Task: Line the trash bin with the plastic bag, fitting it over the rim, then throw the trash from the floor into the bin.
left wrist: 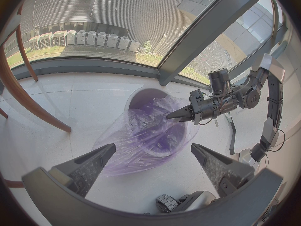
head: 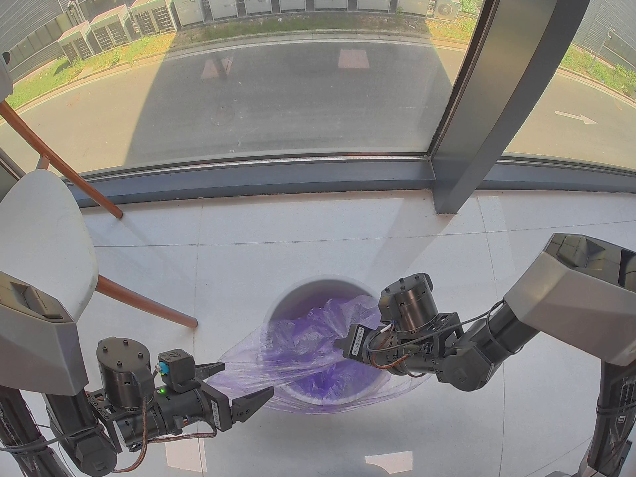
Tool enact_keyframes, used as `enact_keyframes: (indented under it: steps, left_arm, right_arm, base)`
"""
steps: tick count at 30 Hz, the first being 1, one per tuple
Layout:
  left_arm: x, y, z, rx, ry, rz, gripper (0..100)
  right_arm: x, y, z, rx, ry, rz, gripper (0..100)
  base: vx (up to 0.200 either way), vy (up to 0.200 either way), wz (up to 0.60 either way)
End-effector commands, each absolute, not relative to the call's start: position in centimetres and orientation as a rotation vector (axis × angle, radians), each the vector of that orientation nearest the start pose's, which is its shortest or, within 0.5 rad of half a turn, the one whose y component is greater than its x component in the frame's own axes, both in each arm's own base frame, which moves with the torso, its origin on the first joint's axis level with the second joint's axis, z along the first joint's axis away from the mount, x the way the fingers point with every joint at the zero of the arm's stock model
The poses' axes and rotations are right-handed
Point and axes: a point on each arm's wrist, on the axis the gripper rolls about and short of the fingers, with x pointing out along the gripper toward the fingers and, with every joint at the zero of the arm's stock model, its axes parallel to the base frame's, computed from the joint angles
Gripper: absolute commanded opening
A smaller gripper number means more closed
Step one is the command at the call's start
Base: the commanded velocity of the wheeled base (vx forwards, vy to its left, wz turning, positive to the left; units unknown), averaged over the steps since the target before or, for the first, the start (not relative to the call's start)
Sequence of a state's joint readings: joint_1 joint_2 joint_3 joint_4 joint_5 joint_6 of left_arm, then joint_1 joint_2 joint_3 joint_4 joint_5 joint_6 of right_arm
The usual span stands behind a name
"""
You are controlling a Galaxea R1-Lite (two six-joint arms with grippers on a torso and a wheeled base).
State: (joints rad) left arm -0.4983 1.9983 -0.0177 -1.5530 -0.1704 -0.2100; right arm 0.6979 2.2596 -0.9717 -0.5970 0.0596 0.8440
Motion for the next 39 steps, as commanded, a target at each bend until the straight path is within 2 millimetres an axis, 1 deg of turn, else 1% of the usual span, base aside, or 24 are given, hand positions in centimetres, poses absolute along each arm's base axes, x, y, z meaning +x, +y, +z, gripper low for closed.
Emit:
enact_keyframes:
  steps: [1, 2, 3, 7, 11, 13, 15, 16, 17, 18, 22, 25, 29, 34, 35, 37, 39]
  left_arm:
    - [18.5, -11.2, 4.0, -0.121, 0.496, -0.635, 100]
    - [18.5, -11.2, 4.0, -0.121, 0.496, -0.635, 100]
    - [18.4, -11.6, 3.9, -0.114, 0.501, -0.657, 100]
    - [17.9, -12.7, 3.1, -0.094, 0.538, -0.702, 100]
    - [17.5, -13.5, 2.2, -0.073, 0.579, -0.737, 100]
    - [17.8, -13.8, 1.7, -0.062, 0.589, -0.734, 100]
    - [18.6, -14.2, 1.5, -0.066, 0.569, -0.719, 100]
    - [18.9, -14.4, 1.5, -0.067, 0.558, -0.713, 100]
    - [19.6, -14.8, 1.8, -0.077, 0.522, -0.691, 100]
    - [20.0, -14.9, 2.0, -0.086, 0.503, -0.684, 100]
    - [20.3, -14.9, 2.8, -0.100, 0.466, -0.687, 100]
    - [20.1, -14.0, 3.6, -0.112, 0.443, -0.648, 100]
    - [20.2, -13.8, 3.7, -0.111, 0.439, -0.649, 100]
    - [19.6, -13.5, 3.5, -0.107, 0.464, -0.641, 100]
    - [19.7, -13.6, 3.5, -0.110, 0.460, -0.641, 100]
    - [19.5, -13.8, 3.5, -0.139, 0.472, -0.620, 100]
    - [19.2, -14.0, 3.7, -0.221, 0.489, -0.586, 100]
  right_arm:
    - [29.3, 25.8, 2.8, 0.551, 0.912, 0.418, 0]
    - [29.3, 25.8, 2.8, 0.551, 0.912, 0.418, 0]
    - [29.0, 25.9, 3.6, 0.556, 0.899, 0.432, 0]
    - [29.1, 25.9, 4.4, 0.563, 0.877, 0.440, 0]
    - [29.7, 25.6, 4.9, 0.580, 0.842, 0.433, 0]
    - [30.0, 25.6, 5.1, 0.586, 0.832, 0.434, 0]
    - [30.3, 25.5, 5.6, 0.597, 0.812, 0.436, 0]
    - [30.4, 25.5, 5.8, 0.601, 0.807, 0.437, 0]
    - [30.9, 25.5, 6.4, 0.615, 0.784, 0.446, 0]
    - [31.2, 25.4, 6.7, 0.622, 0.775, 0.448, 0]
    - [31.9, 25.4, 7.3, 0.635, 0.750, 0.455, 0]
    - [32.1, 25.3, 7.5, 0.632, 0.747, 0.451, 0]
    - [32.2, 25.4, 7.5, 0.632, 0.746, 0.453, 0]
    - [32.5, 25.6, 7.8, 0.635, 0.731, 0.462, 0]
    - [32.5, 25.6, 7.8, 0.636, 0.729, 0.463, 0]
    - [32.6, 25.6, 7.8, 0.637, 0.727, 0.464, 0]
    - [32.7, 25.7, 7.7, 0.638, 0.726, 0.465, 0]
  base:
    - [0.000, 0.000, 0.00]
    - [0.000, 0.000, 0.00]
    - [0.000, 0.000, 0.00]
    - [0.000, 0.000, 0.00]
    - [0.000, 0.000, 0.00]
    - [0.000, 0.000, 0.00]
    - [0.000, 0.000, 0.00]
    - [0.000, 0.000, 0.00]
    - [0.000, 0.000, 0.00]
    - [0.000, 0.000, 0.00]
    - [0.000, 0.000, 0.00]
    - [0.200, 0.000, 0.00]
    - [0.200, 0.000, 0.00]
    - [0.200, 0.000, 0.00]
    - [0.000, 0.000, 0.00]
    - [0.000, 0.000, 0.00]
    - [0.000, 0.000, 0.00]
